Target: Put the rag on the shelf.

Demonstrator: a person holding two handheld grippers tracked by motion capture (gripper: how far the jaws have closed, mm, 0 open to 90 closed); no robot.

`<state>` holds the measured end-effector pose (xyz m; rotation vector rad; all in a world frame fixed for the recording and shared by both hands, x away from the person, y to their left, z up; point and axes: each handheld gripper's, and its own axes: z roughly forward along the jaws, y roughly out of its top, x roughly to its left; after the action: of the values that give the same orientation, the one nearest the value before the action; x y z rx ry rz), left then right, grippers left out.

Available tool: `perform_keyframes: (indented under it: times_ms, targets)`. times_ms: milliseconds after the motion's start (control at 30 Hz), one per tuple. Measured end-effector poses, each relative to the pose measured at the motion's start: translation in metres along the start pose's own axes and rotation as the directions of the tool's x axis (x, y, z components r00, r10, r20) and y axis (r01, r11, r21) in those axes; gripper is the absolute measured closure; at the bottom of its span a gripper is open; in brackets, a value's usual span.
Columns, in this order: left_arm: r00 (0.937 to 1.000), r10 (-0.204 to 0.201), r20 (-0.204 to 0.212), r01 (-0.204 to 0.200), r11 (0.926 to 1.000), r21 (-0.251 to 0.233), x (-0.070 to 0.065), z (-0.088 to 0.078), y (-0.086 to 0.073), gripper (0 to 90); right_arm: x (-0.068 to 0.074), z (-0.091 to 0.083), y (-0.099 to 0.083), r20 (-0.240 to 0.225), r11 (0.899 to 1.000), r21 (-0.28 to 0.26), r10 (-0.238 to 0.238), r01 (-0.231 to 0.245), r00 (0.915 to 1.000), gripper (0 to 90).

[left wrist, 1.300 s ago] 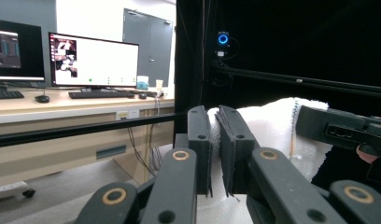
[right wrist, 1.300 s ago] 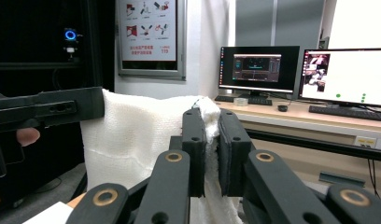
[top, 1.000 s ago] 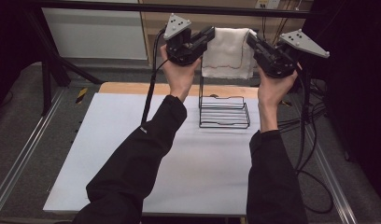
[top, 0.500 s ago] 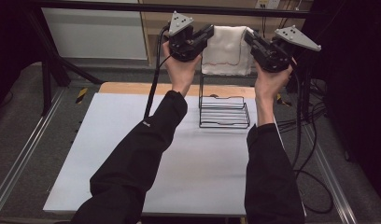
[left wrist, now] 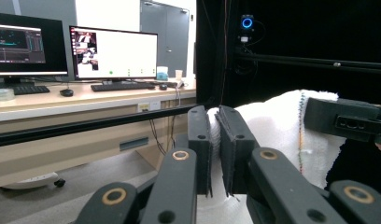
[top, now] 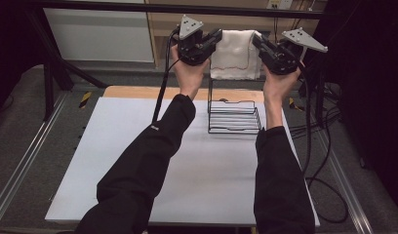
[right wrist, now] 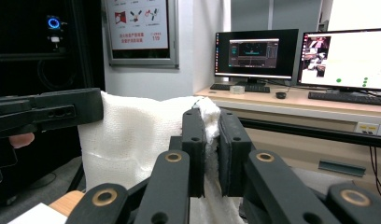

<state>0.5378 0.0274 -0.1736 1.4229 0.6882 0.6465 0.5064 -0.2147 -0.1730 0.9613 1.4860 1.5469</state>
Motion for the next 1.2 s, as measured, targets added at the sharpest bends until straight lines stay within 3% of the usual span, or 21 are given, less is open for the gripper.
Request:
perform_keyframes:
  times_ms: [633, 1200]
  targets:
    - [0.9996, 0.023, 0.019, -0.024, 0.9980, 0.058, -0.006, 0.012, -0.021, 83.2, -0.015, -0.002, -0.018, 0.011, 0.998, 0.057, 0.000, 0.000, 0.9999, 82.8]
    - [0.9982, 0.030, 0.052, -0.034, 0.9960, 0.083, -0.010, 0.006, -0.041, 83.2, -0.018, -0.010, -0.039, 0.006, 0.996, 0.092, 0.006, -0.007, 1.0000, 82.6]
